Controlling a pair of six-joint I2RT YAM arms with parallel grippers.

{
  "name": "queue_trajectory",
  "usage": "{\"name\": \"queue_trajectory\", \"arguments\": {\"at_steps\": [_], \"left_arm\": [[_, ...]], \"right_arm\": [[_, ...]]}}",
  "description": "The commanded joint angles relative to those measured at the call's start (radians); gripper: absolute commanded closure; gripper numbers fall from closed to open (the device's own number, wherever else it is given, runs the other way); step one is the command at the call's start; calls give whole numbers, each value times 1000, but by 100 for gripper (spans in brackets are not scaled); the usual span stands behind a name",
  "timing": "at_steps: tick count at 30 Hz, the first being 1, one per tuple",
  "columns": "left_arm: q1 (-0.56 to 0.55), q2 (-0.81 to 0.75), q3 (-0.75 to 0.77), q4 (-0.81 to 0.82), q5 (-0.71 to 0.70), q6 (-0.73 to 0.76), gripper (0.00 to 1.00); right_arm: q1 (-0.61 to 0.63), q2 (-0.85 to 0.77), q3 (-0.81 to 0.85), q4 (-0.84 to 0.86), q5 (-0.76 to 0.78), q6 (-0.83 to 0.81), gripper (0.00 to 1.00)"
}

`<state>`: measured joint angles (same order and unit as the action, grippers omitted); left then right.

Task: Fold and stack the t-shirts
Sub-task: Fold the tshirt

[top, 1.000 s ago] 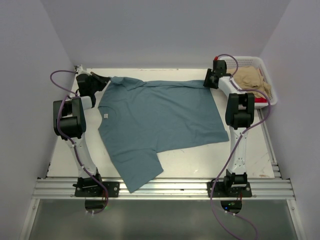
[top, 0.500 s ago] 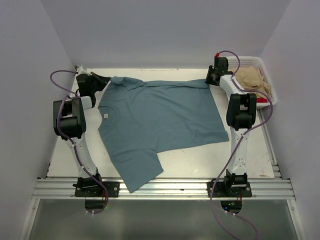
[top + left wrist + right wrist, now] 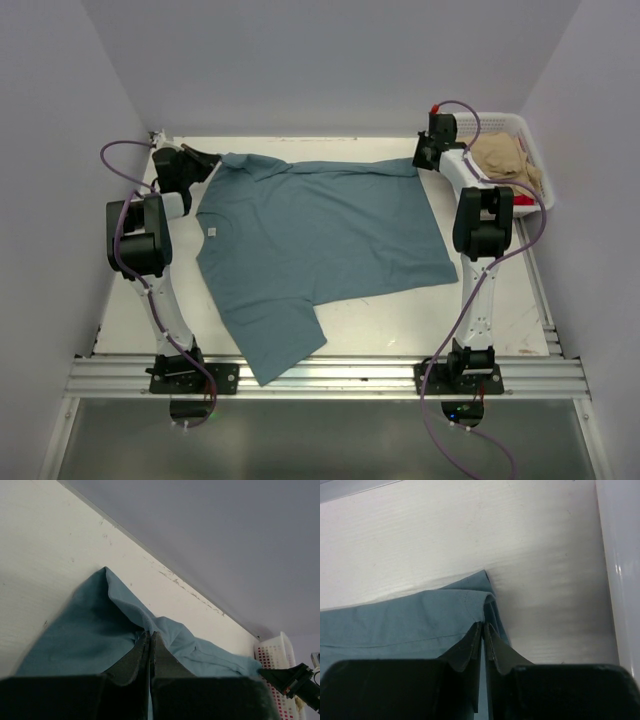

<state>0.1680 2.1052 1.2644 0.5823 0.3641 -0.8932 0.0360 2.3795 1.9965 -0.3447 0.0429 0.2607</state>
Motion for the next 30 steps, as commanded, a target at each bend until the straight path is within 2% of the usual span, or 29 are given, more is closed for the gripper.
{"name": "queue_trajectory", "arguments": {"at_steps": [1,5,22,27,30], "left_arm": [[7,-57,-10,60,15,31,100],[7,-57,-13,62,15,31,100],[7,-54,-14,65,16,28,100],[7,-57,-16,65,18,28,100],[7,-57,-14,67,18,28,100]], "right_arm": [[-4,-49,5,12,20,-8,87],[-5,-45,7,13,23,-11,73],[-5,6,18,9,31,-11,75],[-5,17,21,3,31,-14,71],[-5,20,18,3,34,-17,66]]}}
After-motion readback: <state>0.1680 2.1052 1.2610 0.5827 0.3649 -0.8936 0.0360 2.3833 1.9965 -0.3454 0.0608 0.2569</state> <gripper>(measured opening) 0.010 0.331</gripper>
